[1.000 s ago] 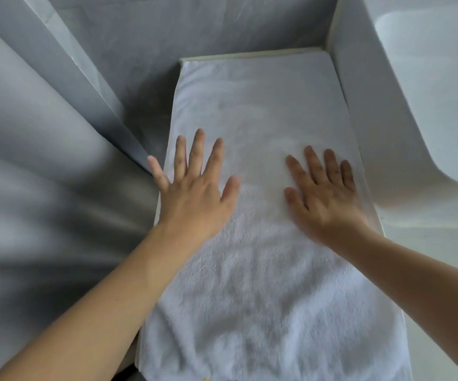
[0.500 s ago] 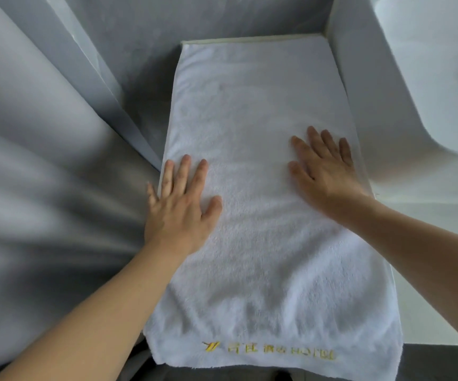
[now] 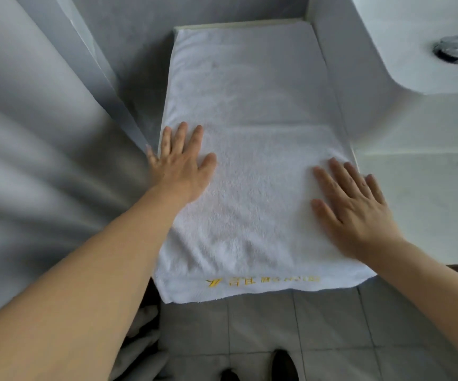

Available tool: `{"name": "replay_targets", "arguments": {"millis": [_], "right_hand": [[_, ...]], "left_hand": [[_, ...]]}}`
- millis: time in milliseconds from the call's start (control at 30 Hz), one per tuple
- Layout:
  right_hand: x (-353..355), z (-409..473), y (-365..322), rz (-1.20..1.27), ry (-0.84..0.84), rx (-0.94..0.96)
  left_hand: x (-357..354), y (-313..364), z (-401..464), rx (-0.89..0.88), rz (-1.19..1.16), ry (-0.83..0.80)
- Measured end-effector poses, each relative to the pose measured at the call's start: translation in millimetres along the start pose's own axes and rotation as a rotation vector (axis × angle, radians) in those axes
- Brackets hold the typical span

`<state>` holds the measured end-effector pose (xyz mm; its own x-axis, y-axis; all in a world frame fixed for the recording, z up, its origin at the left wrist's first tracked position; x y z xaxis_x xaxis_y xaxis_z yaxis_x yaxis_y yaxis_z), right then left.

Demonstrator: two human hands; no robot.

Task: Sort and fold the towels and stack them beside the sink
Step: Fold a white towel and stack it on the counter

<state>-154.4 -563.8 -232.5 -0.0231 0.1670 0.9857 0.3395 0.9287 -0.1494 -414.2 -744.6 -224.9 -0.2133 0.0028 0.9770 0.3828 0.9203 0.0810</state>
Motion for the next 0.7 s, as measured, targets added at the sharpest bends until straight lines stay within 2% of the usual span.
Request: {"name": "replay_targets", "arguments": {"millis": [67,167,267,333,400,467,533,633,700], "right_hand": [[4.3,-15.5,4.3,0.097,0.098,-0.077],[14.2,-45.7,-4.4,0.299,0.506,-0.324],[7.1,-84.4,-29.8,0.465,0.742,-0.758],[-3.7,-103.5,-49.3,0.605,0.749,-1.075],[-17.0,-111.1,-66.5,0.848,0.697,-1.264],[-28.5,-110.1,-77.5,1.225,0.655,-1.322],[-30.1,-107.2,-84.7,1.505,0.558,-1.27],[-30.3,-108.5,-81.0,1.538,0.471,-1.24],[-22.0,-110.3,-76.7,1.576,0.434,-1.32]], "left_hand": [[3.4,-3.4,-9.2,0.068,-0.07,0.042],[2.9,-28.9,-49.2,0.268,-0.272,0.16],[-13.6,-55.9,-105.5,0.528,-0.543,-0.002],[-31.3,-71.0,-137.7,0.698,-0.86,-0.129],[-44.6,-79.9,-162.9,0.809,-1.087,-0.224],[-51.6,-81.2,-182.1,0.82,-1.171,-0.354],[-51.6,-77.6,-194.6,0.796,-1.213,-0.439],[-39.5,-74.0,-201.0,0.798,-1.215,-0.419],[-33.5,-77.6,-200.5,0.856,-1.189,-0.398]]}}
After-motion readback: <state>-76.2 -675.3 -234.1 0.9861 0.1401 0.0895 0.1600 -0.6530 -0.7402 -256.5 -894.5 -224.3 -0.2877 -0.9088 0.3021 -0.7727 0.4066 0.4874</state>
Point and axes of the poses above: each hand's wrist, its own z-axis towards the middle knuckle, its own x-axis out of the back of the hand, y = z × x, the point moved 3 cm from there along z, towards the middle knuckle, and after that the axes turned 13 degrees about x, right-handed, at the moved point
